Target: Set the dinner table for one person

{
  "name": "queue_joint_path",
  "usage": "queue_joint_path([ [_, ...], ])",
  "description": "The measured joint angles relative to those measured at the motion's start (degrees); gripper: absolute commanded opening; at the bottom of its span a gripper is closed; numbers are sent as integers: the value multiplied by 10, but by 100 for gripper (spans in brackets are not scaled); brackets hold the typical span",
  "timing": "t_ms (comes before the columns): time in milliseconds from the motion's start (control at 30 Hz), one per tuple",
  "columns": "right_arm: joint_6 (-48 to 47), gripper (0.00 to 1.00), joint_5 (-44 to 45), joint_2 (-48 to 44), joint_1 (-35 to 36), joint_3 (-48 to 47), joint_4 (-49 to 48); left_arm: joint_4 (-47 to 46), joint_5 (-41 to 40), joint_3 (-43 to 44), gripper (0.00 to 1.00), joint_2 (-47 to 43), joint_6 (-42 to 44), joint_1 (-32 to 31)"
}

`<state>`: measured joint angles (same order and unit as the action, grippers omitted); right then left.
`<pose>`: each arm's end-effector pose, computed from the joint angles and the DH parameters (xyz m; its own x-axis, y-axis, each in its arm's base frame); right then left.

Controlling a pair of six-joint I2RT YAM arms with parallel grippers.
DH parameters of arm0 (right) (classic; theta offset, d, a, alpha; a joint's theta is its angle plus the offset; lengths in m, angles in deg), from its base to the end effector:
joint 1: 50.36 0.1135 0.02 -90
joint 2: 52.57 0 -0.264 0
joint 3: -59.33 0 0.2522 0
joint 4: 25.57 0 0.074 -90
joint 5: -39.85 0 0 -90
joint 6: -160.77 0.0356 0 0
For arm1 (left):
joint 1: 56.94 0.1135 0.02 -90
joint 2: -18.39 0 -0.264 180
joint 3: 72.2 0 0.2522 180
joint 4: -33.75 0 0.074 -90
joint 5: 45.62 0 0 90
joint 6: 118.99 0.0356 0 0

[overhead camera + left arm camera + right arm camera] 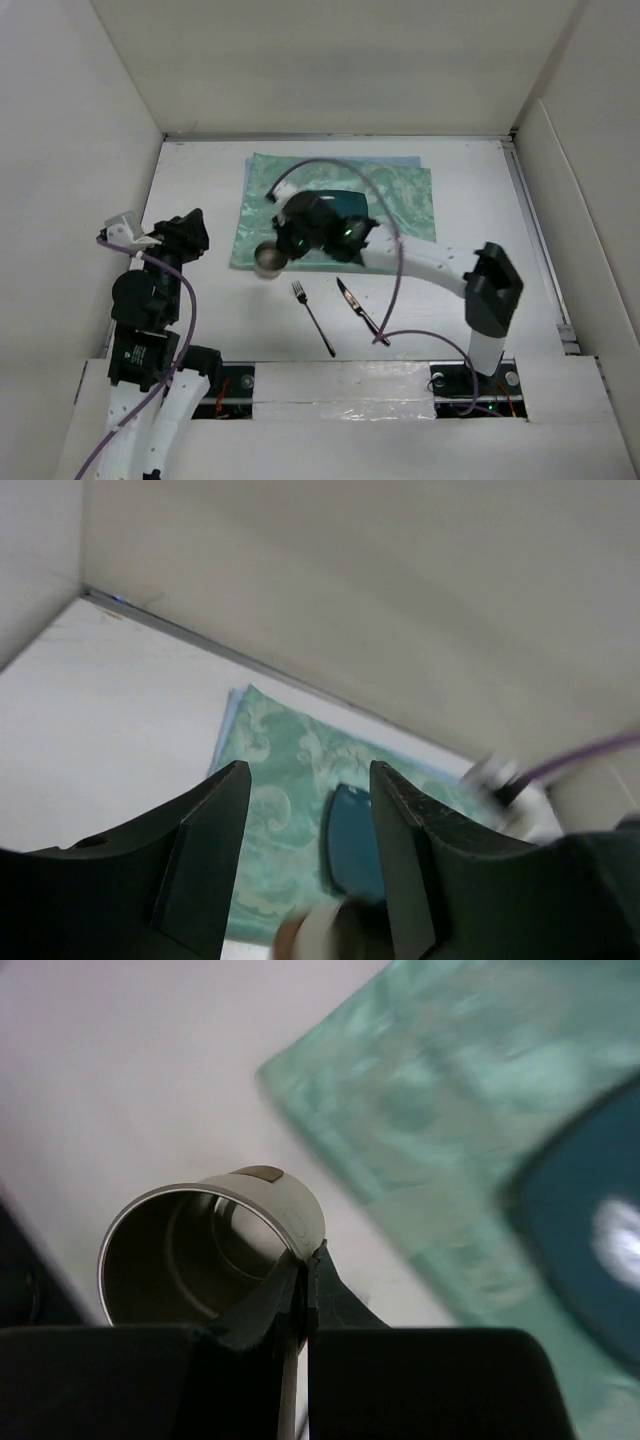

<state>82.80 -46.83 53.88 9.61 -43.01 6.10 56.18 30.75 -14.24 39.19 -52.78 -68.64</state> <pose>0.2196 0.3757 0.2846 -0.4614 -0.3825 -0.8005 -0.7613 0.6339 0.1360 0.0793 -0.0079 0.3872 0.2384 -0.4497 -0.8608 0.0766 0.8923 -0.4450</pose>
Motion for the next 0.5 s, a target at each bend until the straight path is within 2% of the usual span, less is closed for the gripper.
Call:
queue_joint_path([
  [133, 5, 0, -4, -86, -195, 4, -35, -8, 93, 2, 49, 80, 22, 1],
  [267, 10, 0, 7, -79, -412, 2, -54, -3, 183, 6, 49, 174, 41, 1],
  [333, 11, 0, 9, -61, -457, 2, -50, 9, 214, 6, 49, 209, 48, 1],
  [400, 13, 0, 1, -3, -518, -13, -27, 19, 232, 6, 49, 221, 53, 1],
  [500, 14, 0, -15, 70, -547, -49, 6, 21, 247, 6, 49, 217, 57, 1],
])
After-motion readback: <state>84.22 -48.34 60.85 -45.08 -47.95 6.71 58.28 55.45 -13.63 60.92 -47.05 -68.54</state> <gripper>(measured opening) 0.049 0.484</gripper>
